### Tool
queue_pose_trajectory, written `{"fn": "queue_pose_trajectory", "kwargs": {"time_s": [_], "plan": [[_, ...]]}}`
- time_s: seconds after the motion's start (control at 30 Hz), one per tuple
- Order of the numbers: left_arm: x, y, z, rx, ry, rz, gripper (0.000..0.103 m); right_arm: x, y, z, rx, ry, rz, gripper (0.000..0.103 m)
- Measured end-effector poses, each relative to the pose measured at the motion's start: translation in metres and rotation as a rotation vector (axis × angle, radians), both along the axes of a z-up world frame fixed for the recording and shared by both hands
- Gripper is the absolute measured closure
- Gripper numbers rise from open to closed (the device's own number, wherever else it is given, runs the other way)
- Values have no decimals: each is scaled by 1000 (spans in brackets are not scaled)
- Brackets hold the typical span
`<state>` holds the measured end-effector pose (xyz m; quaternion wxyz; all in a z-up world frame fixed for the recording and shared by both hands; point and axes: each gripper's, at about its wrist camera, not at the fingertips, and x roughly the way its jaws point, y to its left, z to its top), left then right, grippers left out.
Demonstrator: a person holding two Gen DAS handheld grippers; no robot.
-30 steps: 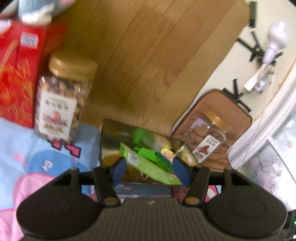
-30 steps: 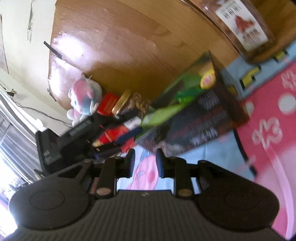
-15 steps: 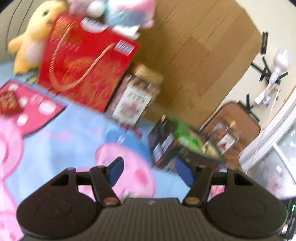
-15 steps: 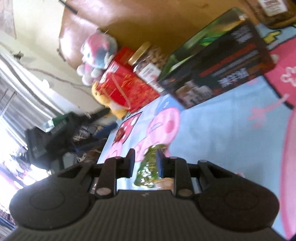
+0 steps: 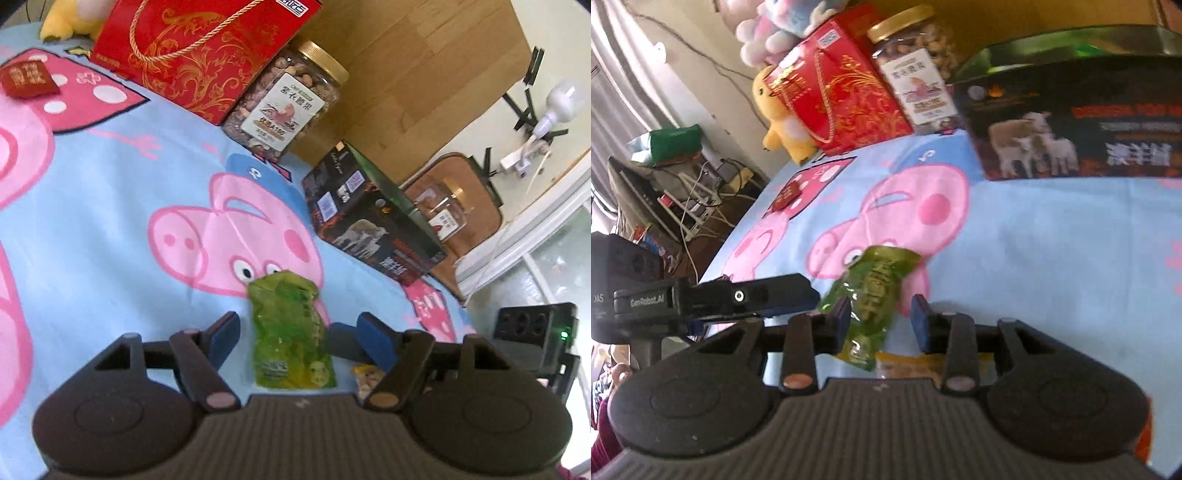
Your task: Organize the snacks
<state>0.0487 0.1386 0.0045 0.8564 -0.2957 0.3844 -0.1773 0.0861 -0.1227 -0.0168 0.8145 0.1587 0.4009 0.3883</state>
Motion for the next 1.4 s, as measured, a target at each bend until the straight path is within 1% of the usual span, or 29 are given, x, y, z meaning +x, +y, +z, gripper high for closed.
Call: {"fn": "queue_pose_trajectory", "kwargs": {"time_s": [0.03,0.07,0.13,0.17,0.2,0.23,0.27,0.3,0.33,0.4,0.47,0.53,0.63,0.7,0.8,0.9,0.93,0.97,1.0,1.1,1.2,1.27,1.33,1.4], "plan": [[-2,1,-2,-24,-1,3,33,2,2,-1,15,15,16,64],[-3,2,-3,-36,-5,12,33,3,3,-3,37,38,27,68],[-6,6,-5,-78,-3,36,33,4,4,-4,79,69,18,70],[-7,9,-8,-114,2,48,33,5,2,-4,101,82,11,72],[-8,13,-10,-147,4,56,34,6,-1,-5,135,101,2,79],[-10,16,-13,-177,3,65,39,7,-5,-6,176,124,1,84],[-11,18,-15,-205,7,73,43,9,-9,-7,221,154,7,91],[-13,20,-17,-233,5,81,45,10,-12,-6,253,172,6,91],[-15,21,-18,-246,0,87,45,9,-13,-5,254,169,-2,91],[-18,20,-19,-251,5,98,51,6,-13,-1,234,157,-9,91],[-20,19,-20,-254,12,103,54,3,-12,1,233,157,-16,91],[-24,19,-19,-276,9,99,55,1,-15,0,240,176,-33,91],[-29,23,-14,-319,-19,96,54,2,-29,-2,333,232,-51,93],[-29,22,-6,-323,-42,81,46,5,-42,-8,408,301,-83,94],[-30,15,5,-323,-79,48,39,7,-58,-12,521,361,-89,95],[-29,2,8,-320,-83,11,38,7,-69,-13,615,395,-77,95],[-29,-3,8,-322,-87,-2,41,6,-71,-12,634,399,-76,95],[-29,-7,9,-319,-93,-14,49,6,-74,-13,645,402,-75,95],[-28,-13,11,-305,-98,-24,54,6,-76,-13,656,408,-72,95],[-20,-26,18,-251,-109,-25,63,7,-84,-15,700,415,-71,94],[1,-40,31,-236,-110,-56,64,11,-100,-10,715,389,-101,95],[19,-54,46,-198,-137,-84,64,18,-112,-5,723,364,-127,94],[44,-70,63,-157,-170,-105,64,28,-126,6,727,326,-154,94],[78,-86,75,-125,-182,-117,64,41,-137,18,707,277,-191,94]]}}
